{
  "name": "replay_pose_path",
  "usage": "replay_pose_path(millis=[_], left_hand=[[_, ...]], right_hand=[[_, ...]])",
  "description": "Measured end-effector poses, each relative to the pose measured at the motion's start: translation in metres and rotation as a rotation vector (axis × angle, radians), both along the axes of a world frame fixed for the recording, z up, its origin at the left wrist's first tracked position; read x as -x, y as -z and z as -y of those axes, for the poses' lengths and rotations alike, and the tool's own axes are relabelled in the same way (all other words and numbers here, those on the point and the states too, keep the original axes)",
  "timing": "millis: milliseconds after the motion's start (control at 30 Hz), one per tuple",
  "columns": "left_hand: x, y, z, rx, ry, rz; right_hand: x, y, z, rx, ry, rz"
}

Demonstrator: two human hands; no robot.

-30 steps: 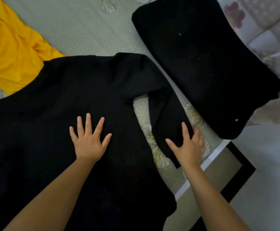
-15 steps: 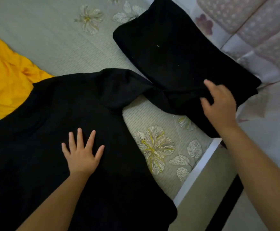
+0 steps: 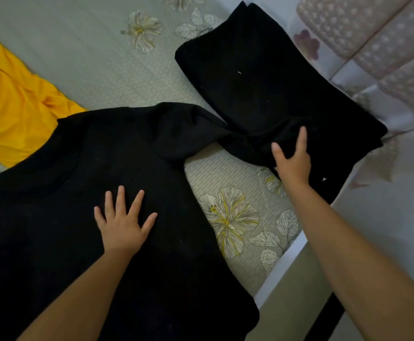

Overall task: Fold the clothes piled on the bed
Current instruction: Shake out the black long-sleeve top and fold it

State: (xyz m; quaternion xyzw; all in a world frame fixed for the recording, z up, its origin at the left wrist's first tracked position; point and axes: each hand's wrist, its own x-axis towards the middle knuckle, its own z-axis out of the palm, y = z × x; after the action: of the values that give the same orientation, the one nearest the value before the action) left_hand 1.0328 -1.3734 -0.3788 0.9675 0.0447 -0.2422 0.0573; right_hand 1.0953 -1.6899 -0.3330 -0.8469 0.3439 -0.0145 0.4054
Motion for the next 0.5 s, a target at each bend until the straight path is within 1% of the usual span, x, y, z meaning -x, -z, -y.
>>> replay_pose_path(millis=[100, 200, 300, 367, 433, 500], left_hand=[[-0.001, 0.000, 0.000, -0.018, 0.013, -0.014], [-0.001, 0.000, 0.000, -0.024, 0.026, -0.008], [-0.003, 0.000, -0.001, -0.014, 0.039, -0.021], [-0.004, -0.003, -0.004, 0.033, 0.030, -0.026], [0.001, -0.008, -0.014, 0.077, -0.013, -0.014], [0.014, -0.016, -0.036, 0.104, -0.108, 0.020]], right_hand=[[-0.017, 0.000, -0.008, 0.044, 0.016, -0.047], [-0.023, -0.002, -0.014, 0.102, -0.018, 0.034], [-0.031, -0.016, -0.038, 0.162, -0.195, 0.153], [-0.037, -0.033, -0.070, 0.190, -0.337, 0.258], [-0.042, -0.047, -0.107, 0.216, -0.473, 0.388], [-0.044, -0.058, -0.153, 0.207, -0.610, 0.487]])
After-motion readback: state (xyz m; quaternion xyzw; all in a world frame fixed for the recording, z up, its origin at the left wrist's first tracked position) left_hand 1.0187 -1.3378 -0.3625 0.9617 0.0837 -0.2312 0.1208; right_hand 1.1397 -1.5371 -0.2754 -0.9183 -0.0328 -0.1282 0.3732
